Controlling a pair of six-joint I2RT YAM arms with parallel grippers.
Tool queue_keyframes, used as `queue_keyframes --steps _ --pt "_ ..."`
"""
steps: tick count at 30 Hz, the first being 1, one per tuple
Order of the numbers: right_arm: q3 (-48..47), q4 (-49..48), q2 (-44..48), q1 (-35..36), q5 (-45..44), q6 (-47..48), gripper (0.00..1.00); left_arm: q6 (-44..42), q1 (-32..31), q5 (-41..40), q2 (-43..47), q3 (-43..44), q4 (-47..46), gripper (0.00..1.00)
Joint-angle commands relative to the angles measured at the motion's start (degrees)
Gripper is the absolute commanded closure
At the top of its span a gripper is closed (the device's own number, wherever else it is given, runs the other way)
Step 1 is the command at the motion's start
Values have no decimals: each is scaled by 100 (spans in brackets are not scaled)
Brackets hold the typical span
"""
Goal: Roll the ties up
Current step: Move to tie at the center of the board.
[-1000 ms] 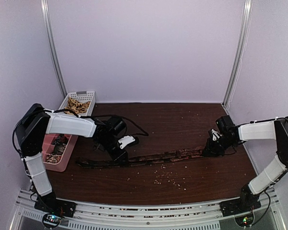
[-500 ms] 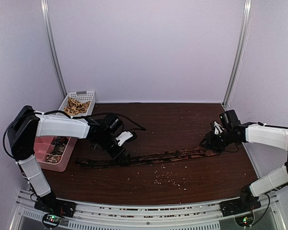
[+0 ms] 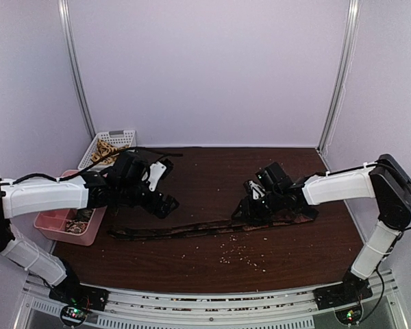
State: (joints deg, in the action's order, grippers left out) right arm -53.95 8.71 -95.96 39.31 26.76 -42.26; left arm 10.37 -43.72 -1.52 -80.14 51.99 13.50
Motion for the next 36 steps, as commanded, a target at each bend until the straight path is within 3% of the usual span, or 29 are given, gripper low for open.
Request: queue_keyframes --steps 1,9,14,20,26,36 --pt "-34 -356 -421 29 -23 -278 60 494 3 -854 464 -240 -669 2" --pt "917 -380 -200 -588 -127 -199 58 859 4 -1530 707 -399 -795 2" --pt "1618 9 421 -1389 -207 210 57 792 4 -1550 659 -339 -830 2" --pt "1770 696 1418 -1930 -475 791 54 779 0 -1496 552 -200 -805 2" --pt "1112 735 1943 -1318 -457 894 46 717 4 -1066 530 -351 -1053 2" --pt "-92 -255 413 262 124 58 46 827 4 -909 605 -454 -1007 2"
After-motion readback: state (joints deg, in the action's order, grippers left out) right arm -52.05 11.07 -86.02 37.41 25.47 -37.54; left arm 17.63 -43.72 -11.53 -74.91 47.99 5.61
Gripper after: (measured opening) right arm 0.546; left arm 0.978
